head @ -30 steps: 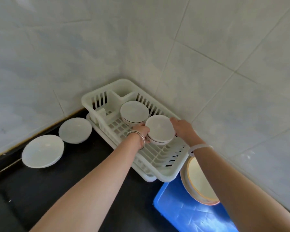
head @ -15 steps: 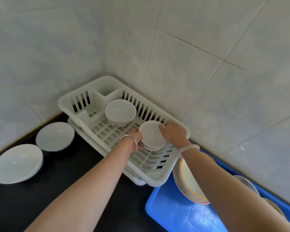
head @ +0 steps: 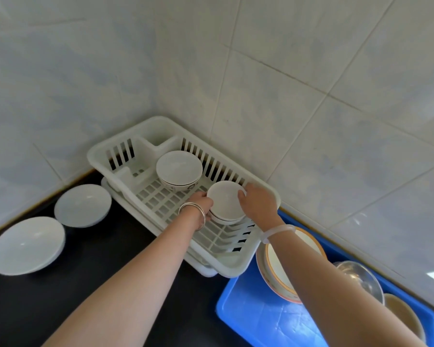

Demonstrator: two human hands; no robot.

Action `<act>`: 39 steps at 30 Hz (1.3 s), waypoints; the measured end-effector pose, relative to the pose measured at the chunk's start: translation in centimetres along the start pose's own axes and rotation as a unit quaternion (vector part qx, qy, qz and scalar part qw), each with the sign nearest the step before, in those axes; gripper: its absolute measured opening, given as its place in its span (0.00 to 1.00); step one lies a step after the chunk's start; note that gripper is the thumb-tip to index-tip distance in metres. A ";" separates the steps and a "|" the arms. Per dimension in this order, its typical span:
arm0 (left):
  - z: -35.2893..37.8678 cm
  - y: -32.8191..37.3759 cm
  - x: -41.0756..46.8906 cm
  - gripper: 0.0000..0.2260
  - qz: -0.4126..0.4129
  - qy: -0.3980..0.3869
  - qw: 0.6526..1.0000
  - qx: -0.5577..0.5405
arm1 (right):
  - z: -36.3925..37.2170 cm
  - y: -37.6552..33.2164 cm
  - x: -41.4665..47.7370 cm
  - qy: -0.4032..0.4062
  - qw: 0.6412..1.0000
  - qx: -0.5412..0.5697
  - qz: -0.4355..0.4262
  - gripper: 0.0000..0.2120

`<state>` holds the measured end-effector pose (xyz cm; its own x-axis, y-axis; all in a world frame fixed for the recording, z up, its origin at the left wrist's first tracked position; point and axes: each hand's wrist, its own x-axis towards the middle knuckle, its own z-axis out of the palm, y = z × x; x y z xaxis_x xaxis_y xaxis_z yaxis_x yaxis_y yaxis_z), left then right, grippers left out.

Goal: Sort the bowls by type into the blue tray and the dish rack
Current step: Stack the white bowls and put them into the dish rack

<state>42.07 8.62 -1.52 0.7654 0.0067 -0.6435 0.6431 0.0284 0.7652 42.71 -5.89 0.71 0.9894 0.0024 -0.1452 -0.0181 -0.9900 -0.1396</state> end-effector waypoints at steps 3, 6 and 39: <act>-0.4 0.4 -0.3 0.18 -0.003 -0.015 1.000 0.018 | -0.7 0.0 -0.6 -0.002 1.000 0.018 -0.004 0.19; -1.0 0.5 -0.8 0.17 0.003 -0.023 0.999 0.046 | -1.6 -0.3 -1.6 0.034 0.997 0.068 0.004 0.17; -28.5 -14.8 -9.8 0.27 0.079 0.477 0.875 -0.020 | 10.6 -27.5 -4.1 -0.189 0.930 0.314 0.004 0.22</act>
<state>24.40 36.64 -7.03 0.4647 0.8449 -0.2648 0.5146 -0.0143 0.8573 37.64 22.81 -5.26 0.8695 0.1616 -0.4668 -0.2240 -0.7133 -0.6641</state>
